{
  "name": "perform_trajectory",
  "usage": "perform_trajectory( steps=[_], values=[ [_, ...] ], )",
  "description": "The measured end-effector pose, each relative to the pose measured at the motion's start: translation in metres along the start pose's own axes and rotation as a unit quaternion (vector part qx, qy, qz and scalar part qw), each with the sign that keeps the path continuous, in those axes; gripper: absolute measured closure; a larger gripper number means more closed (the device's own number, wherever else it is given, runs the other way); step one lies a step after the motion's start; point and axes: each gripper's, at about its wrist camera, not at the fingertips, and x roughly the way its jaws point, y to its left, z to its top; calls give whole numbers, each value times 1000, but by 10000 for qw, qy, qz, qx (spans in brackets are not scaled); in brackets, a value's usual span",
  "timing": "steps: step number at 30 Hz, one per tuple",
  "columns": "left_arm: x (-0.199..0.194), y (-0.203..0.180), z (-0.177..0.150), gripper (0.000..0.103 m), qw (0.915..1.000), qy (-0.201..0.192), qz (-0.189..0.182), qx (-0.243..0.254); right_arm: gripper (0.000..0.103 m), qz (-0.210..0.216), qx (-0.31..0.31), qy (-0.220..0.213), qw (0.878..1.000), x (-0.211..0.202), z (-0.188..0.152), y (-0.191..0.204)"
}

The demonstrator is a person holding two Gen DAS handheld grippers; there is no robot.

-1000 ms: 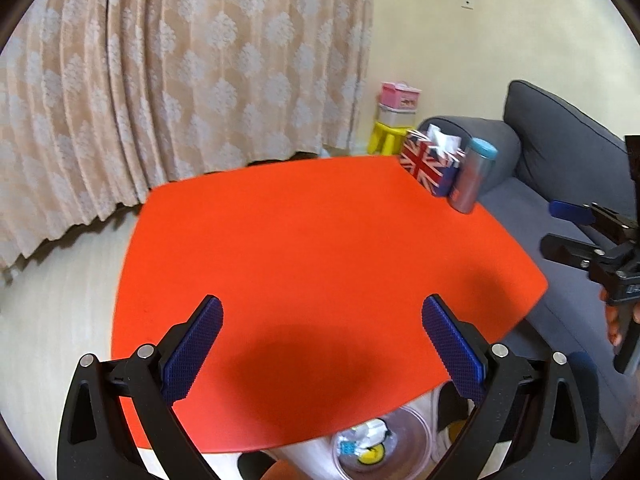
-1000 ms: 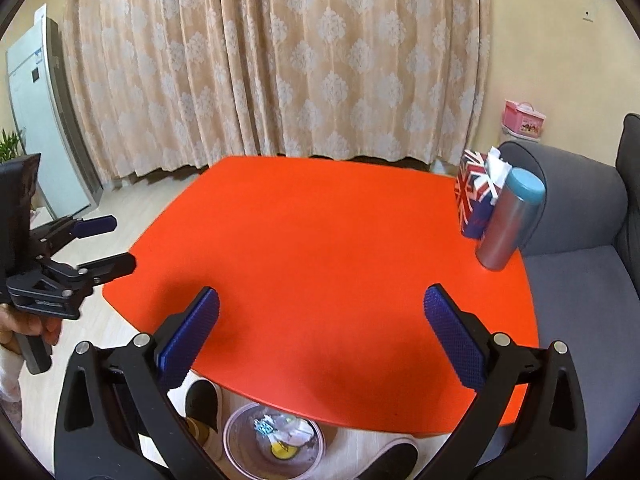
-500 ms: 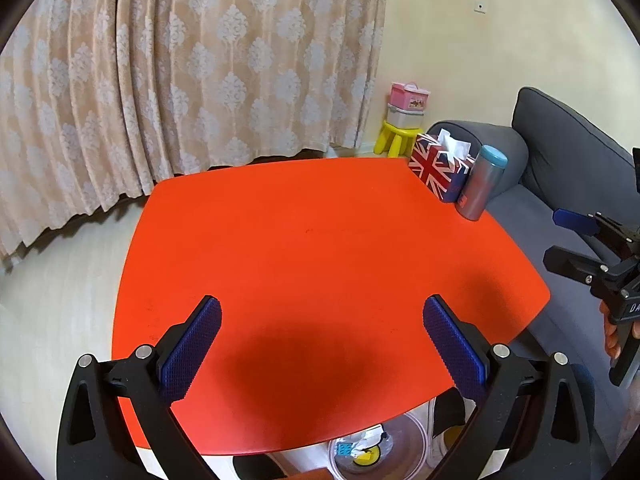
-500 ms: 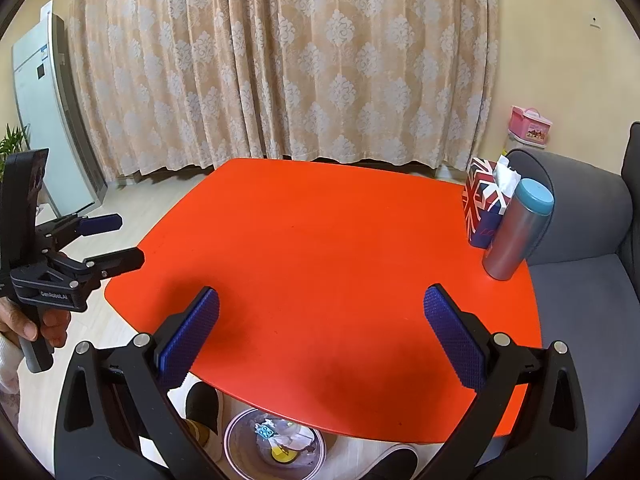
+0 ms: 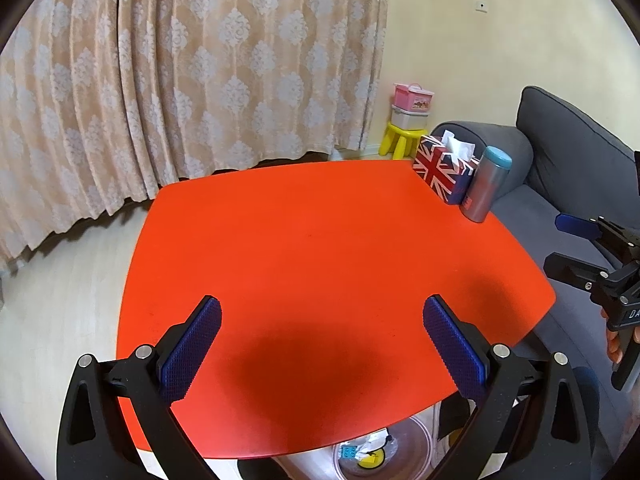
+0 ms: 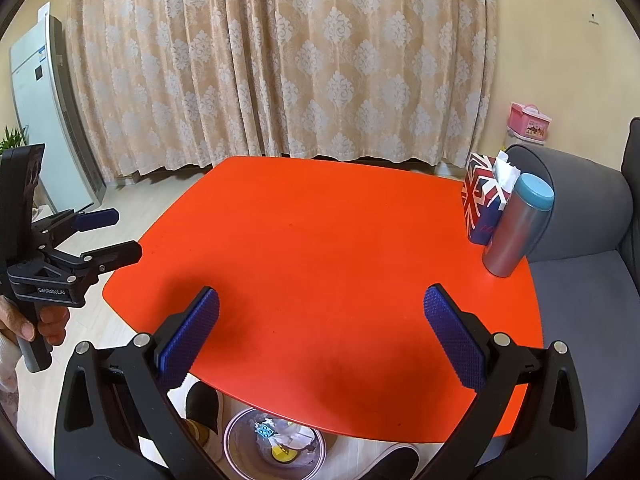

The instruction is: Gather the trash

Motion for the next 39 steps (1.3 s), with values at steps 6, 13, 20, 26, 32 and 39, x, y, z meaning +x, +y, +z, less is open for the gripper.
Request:
perform_trajectory(
  steps=[6, 13, 20, 26, 32, 39],
  values=[
    [0, 1, 0, 6, 10000, -1, -11, 2, 3, -1, 14, 13, 10000, 3, -2, -1],
    [2, 0, 0, 6, 10000, 4, -17, 18, 3, 8, 15, 22, 10000, 5, -5, -3],
    [1, 0, 0, 6, 10000, -5, -33, 26, 3, 7, 13, 21, 10000, 5, -5, -3],
    [2, -1, -1, 6, 10000, -15, -37, 32, 3, 3, 13, 25, 10000, 5, -5, -2],
    [2, -2, 1, 6, 10000, -10, -46, 37, 3, 5, 14, 26, 10000, 5, -4, -2],
    [2, -3, 0, 6, 10000, -10, -49, 32, 3, 2, 13, 34, 10000, 5, -3, -2]
  ],
)
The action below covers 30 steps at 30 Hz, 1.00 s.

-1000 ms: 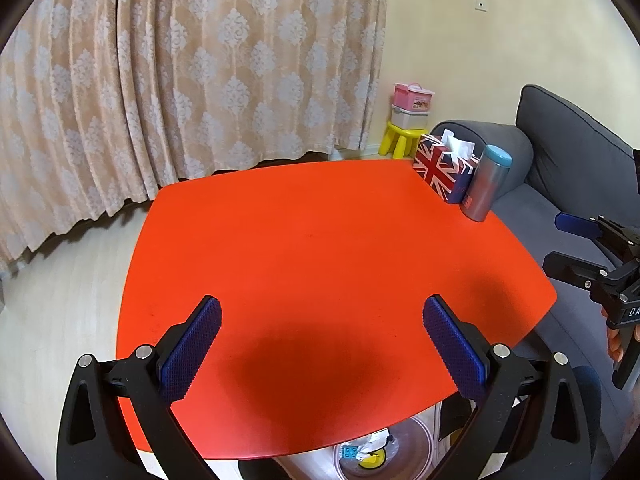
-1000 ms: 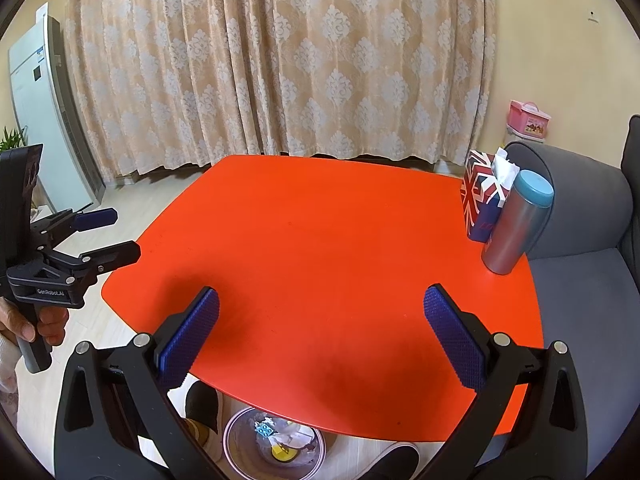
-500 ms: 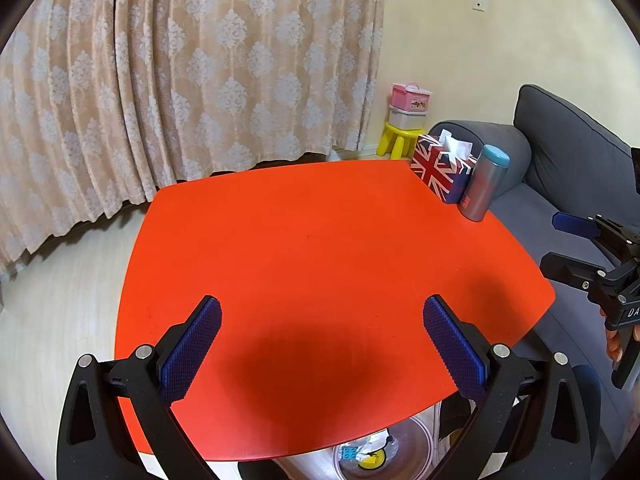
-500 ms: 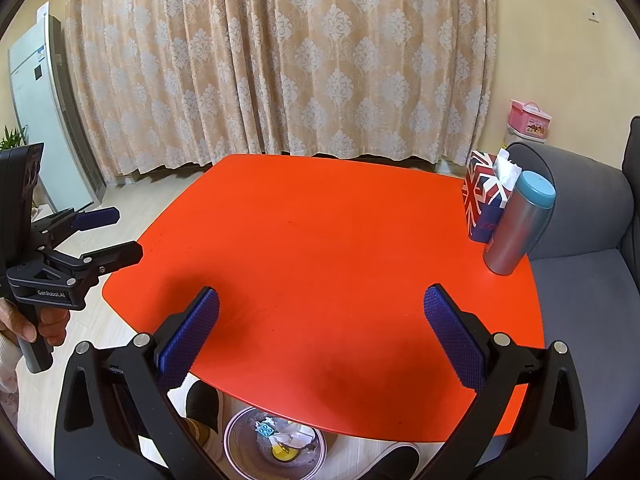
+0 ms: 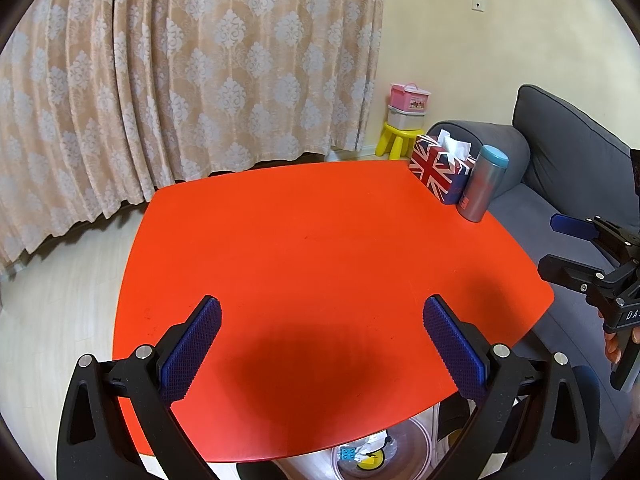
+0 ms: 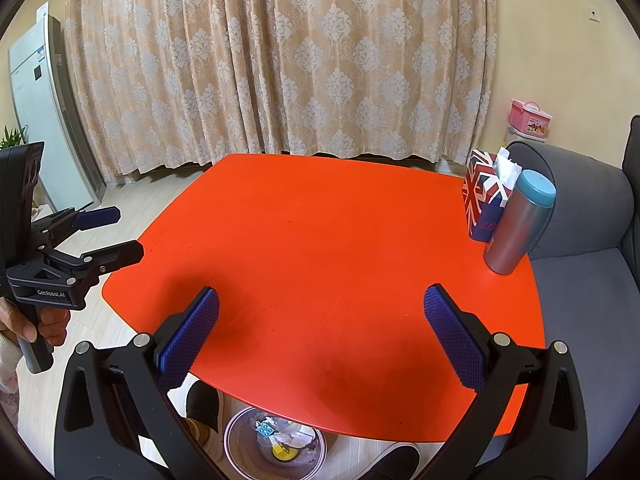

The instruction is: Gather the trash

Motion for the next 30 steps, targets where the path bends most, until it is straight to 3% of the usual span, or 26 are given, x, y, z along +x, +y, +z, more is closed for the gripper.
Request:
perform_trajectory(
  steps=[30],
  values=[
    [5, -8, 0, 6, 10000, 18, -28, 21, 3, 4, 17, 19, 10000, 1, -3, 0]
  ],
)
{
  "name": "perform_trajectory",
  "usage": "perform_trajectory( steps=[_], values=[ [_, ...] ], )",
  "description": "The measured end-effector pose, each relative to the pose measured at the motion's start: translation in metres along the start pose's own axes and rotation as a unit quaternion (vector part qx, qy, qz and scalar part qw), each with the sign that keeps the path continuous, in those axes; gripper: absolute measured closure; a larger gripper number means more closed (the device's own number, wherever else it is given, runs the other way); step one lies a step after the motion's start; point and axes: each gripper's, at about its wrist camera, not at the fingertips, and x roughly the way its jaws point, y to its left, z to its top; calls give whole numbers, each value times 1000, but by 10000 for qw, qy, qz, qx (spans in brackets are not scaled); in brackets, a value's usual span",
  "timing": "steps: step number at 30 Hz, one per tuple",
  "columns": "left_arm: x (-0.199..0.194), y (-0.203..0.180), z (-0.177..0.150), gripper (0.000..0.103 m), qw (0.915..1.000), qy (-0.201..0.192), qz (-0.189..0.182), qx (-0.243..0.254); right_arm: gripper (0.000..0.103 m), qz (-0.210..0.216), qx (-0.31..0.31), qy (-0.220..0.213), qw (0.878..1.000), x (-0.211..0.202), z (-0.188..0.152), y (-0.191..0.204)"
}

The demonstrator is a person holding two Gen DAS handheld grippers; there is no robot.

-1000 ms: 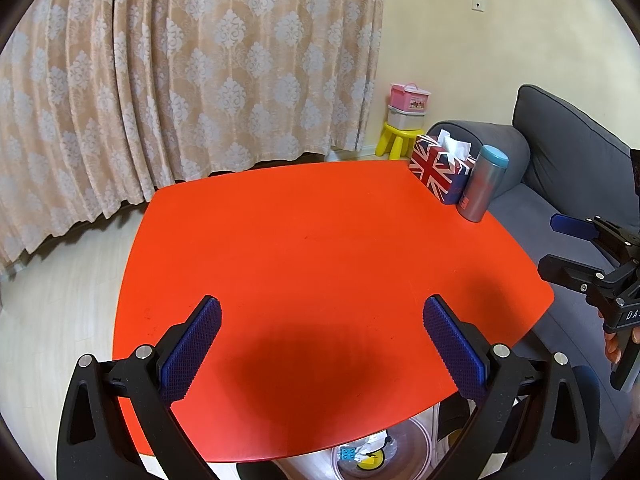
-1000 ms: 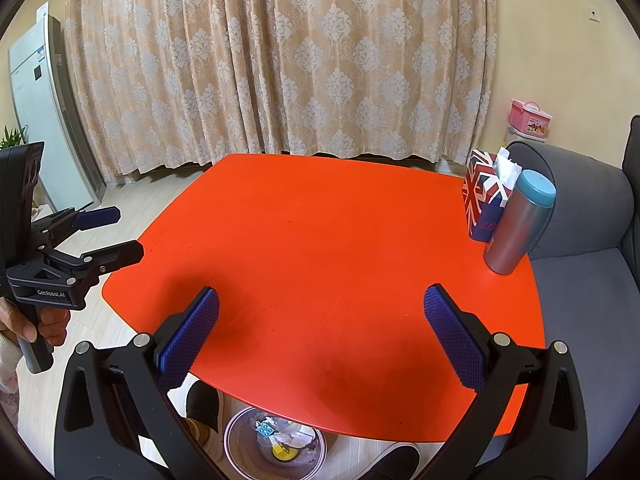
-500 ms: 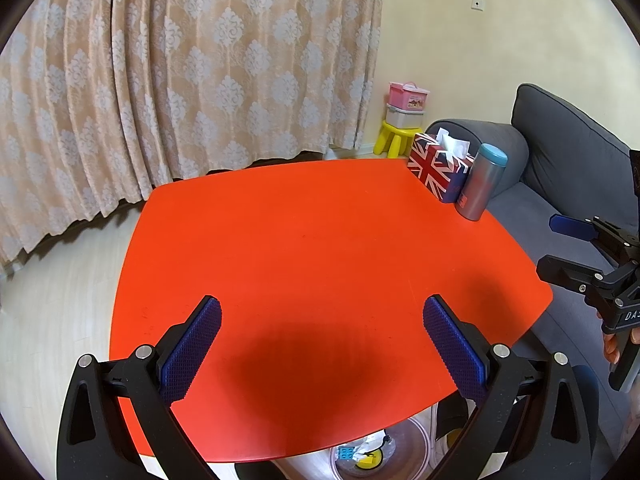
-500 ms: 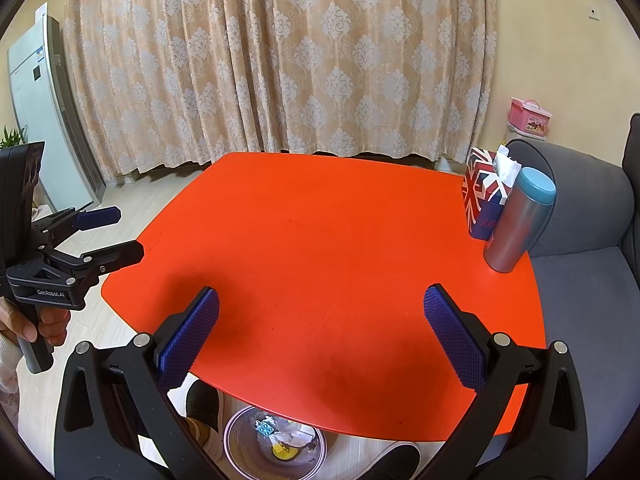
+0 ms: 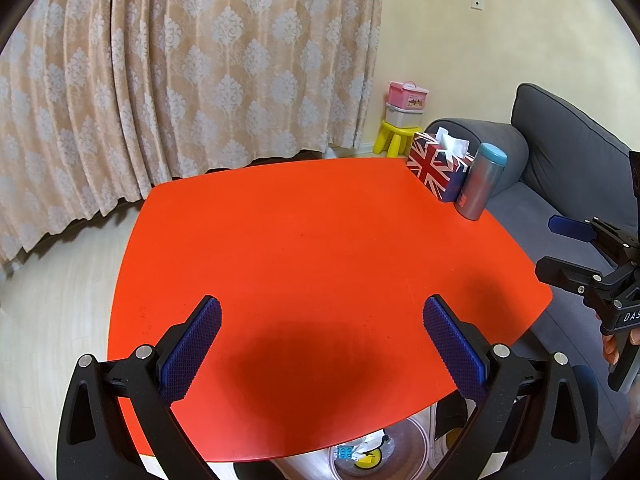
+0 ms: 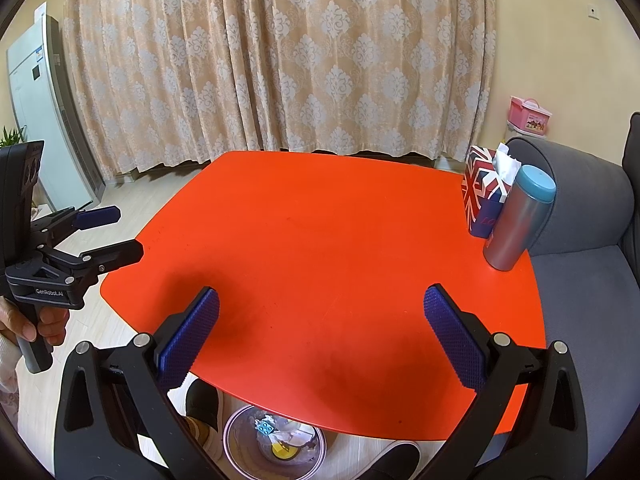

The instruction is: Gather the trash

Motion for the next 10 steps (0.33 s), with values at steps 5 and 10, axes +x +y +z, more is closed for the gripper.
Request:
perform_trajectory(
  steps=[5, 10],
  values=[
    [6, -5, -3, 6, 10000, 25, 0, -5, 3, 3, 3, 1, 10000, 0, -3, 0],
    [7, -7, -6, 6, 10000, 33, 24, -4, 3, 0, 2, 5, 10000, 0, -2, 1]
  ],
)
